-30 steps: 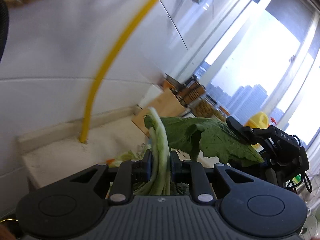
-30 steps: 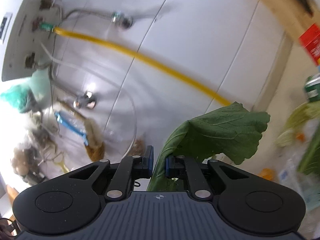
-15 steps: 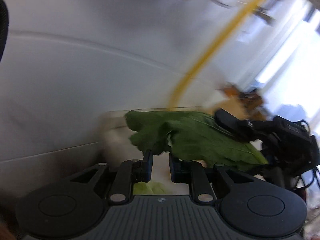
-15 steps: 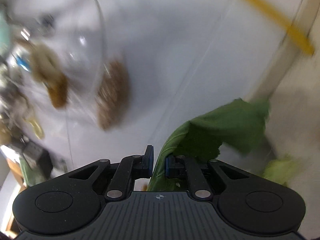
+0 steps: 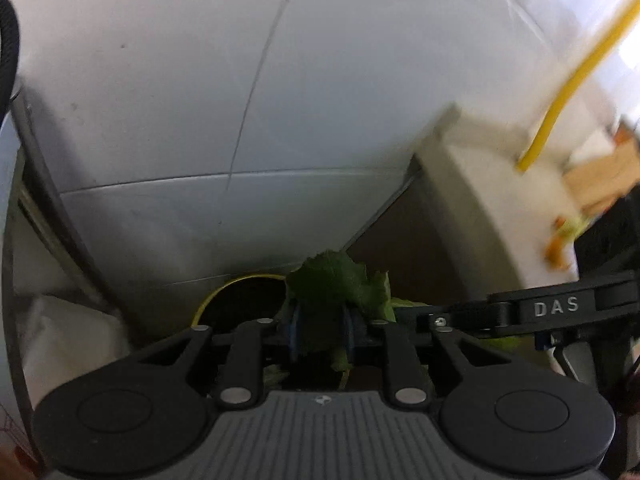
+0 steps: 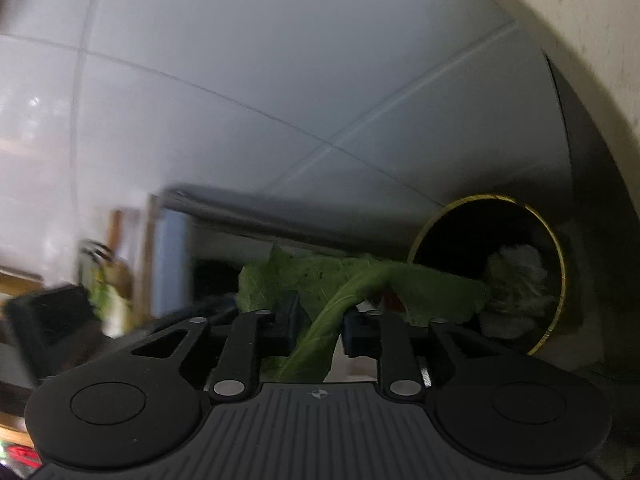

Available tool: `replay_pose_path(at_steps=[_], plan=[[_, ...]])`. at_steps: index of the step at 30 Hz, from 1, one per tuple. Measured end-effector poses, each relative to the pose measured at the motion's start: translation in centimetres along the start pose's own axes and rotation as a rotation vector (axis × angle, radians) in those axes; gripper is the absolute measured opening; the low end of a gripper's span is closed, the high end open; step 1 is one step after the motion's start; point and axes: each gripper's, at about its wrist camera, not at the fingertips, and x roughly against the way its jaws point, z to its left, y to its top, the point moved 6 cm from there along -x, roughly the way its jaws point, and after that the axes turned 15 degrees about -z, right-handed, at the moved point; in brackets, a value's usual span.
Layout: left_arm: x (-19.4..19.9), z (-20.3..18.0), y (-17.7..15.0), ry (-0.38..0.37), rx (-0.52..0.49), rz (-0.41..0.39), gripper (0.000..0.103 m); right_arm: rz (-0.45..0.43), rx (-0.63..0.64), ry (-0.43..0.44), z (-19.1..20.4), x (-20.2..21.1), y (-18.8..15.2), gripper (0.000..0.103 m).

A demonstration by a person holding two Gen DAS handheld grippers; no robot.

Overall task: Collect trash
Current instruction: 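Carry the held cabbage and green leaf down to the black trash bin, then open both grippers to drop the cabbage and leaf into the bin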

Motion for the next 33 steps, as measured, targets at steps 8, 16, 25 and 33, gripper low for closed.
replay_pose_path(at_steps=[8, 16, 25, 33], plan=[[-0.9, -0.3, -0.9, 0.046, -0.092, 0.031, 0.033, 0.013, -0.027, -0.075, -1.1, -0.8, -0.9, 0.057], [-1.3, -1.1, -1.2, 0.069, -0.119, 0.026, 0.046, -0.015, -0.027, -0.109, -1.5, -0.8, -0.4, 0.066], [-1.1, -0.8, -1.0, 0.085, -0.118, 0.023, 0.059, -0.051, -0.024, -0.140, -1.7, -0.4, -0.1, 0.072], [-0.9, -0.9, -0.6, 0.068, -0.108, 0.004, 0.060, -0.066, -0.024, -0.152, -1.6, 0.1, -0.2, 0.072]])
